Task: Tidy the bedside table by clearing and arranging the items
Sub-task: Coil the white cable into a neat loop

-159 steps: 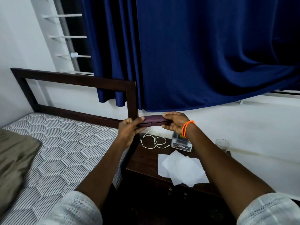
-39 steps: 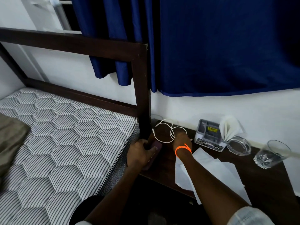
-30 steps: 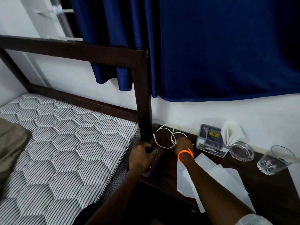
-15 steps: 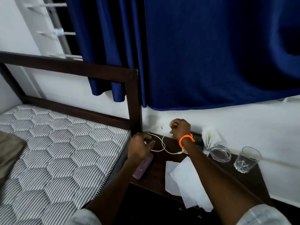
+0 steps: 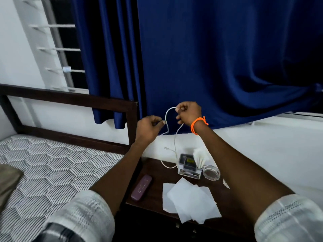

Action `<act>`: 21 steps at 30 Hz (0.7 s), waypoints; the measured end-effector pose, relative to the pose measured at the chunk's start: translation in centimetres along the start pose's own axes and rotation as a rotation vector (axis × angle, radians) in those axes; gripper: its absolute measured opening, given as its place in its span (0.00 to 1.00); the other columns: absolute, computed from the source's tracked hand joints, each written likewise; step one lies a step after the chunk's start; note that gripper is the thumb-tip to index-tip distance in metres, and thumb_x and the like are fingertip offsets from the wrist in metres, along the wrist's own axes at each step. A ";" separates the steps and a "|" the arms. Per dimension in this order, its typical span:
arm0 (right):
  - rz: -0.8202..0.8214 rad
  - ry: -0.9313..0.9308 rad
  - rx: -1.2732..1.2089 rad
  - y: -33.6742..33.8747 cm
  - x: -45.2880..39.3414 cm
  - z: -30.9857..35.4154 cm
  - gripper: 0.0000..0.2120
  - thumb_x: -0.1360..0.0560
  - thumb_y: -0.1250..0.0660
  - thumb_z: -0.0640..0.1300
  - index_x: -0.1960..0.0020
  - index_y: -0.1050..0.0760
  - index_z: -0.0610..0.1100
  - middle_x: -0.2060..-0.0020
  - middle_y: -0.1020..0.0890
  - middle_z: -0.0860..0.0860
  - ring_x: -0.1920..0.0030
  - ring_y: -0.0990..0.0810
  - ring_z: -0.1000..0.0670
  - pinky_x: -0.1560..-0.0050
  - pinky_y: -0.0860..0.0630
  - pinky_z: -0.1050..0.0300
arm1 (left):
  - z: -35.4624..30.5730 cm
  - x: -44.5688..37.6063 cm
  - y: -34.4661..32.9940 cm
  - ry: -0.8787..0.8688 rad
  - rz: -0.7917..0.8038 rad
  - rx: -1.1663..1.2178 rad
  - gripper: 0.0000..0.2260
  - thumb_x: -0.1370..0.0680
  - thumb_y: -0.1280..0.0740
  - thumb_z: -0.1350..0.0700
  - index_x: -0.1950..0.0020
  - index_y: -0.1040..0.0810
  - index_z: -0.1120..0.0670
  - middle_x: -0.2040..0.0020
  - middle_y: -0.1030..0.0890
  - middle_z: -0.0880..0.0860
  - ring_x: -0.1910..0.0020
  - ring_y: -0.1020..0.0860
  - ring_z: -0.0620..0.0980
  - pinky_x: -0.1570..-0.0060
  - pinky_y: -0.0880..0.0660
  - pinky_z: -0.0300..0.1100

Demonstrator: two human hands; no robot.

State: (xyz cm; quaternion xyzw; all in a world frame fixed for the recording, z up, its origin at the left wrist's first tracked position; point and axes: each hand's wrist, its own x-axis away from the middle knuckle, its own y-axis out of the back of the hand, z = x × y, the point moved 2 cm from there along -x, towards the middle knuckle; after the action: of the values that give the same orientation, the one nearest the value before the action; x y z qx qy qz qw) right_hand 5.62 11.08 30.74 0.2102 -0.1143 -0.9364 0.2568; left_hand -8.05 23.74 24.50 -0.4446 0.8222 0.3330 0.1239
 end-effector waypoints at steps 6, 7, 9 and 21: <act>0.026 0.076 0.035 5.0 -1.1 6.0 0.03 0.24 0.30 0.36 0.56 0.19 0.38 0.67 0.18 0.46 0.67 0.15 0.48 0.71 0.18 0.53 | -7.7 -3.4 0.6 -0.072 -0.011 0.138 0.12 0.22 0.27 0.48 0.44 0.14 0.54 0.54 0.14 0.46 0.55 0.17 0.40 0.53 0.23 0.33; 0.031 0.088 0.035 5.8 -1.3 6.8 0.03 0.24 0.30 0.36 0.57 0.19 0.39 0.67 0.18 0.45 0.67 0.15 0.48 0.70 0.19 0.54 | -8.8 -3.8 0.6 -0.080 -0.011 0.155 0.11 0.22 0.27 0.48 0.45 0.14 0.53 0.54 0.14 0.46 0.55 0.17 0.41 0.52 0.22 0.35; 0.037 0.106 0.026 7.4 -1.7 7.9 0.03 0.24 0.29 0.37 0.57 0.19 0.40 0.66 0.18 0.45 0.66 0.15 0.48 0.70 0.20 0.55 | -10.6 -4.4 0.5 -0.093 -0.004 0.180 0.09 0.22 0.26 0.49 0.48 0.13 0.52 0.57 0.14 0.45 0.57 0.17 0.41 0.55 0.23 0.35; 0.079 0.008 0.140 15.8 -3.6 9.3 0.02 0.25 0.30 0.38 0.57 0.19 0.41 0.68 0.19 0.44 0.69 0.20 0.50 0.69 0.21 0.56 | -18.0 -7.3 -0.3 -0.021 0.104 0.461 0.05 0.22 0.26 0.53 0.52 0.14 0.54 0.58 0.13 0.54 0.61 0.18 0.47 0.51 0.17 0.50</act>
State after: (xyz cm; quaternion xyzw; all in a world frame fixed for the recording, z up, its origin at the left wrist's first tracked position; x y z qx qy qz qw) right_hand 11.03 0.69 45.26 0.2266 -0.1865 -0.9145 0.2786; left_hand -1.95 16.47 41.45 -0.3581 0.8970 0.1471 0.2131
